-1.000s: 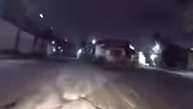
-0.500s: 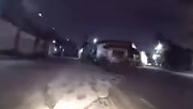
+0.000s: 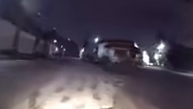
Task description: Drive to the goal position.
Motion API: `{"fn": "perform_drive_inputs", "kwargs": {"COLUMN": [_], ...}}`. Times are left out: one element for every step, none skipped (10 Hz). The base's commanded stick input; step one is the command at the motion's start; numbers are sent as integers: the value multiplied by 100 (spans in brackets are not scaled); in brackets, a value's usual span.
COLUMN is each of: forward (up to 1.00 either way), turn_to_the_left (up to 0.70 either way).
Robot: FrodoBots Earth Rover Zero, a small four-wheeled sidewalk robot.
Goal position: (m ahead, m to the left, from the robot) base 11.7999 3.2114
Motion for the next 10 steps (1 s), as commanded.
{"fn": "perform_drive_inputs", "kwargs": {"forward": [85, 85, 85, 85, 85, 85, 85, 85, 85, 85], "turn_to_the_left": [0, 0, 0, 0, 0, 0, 0, 0, 0, 0]}}
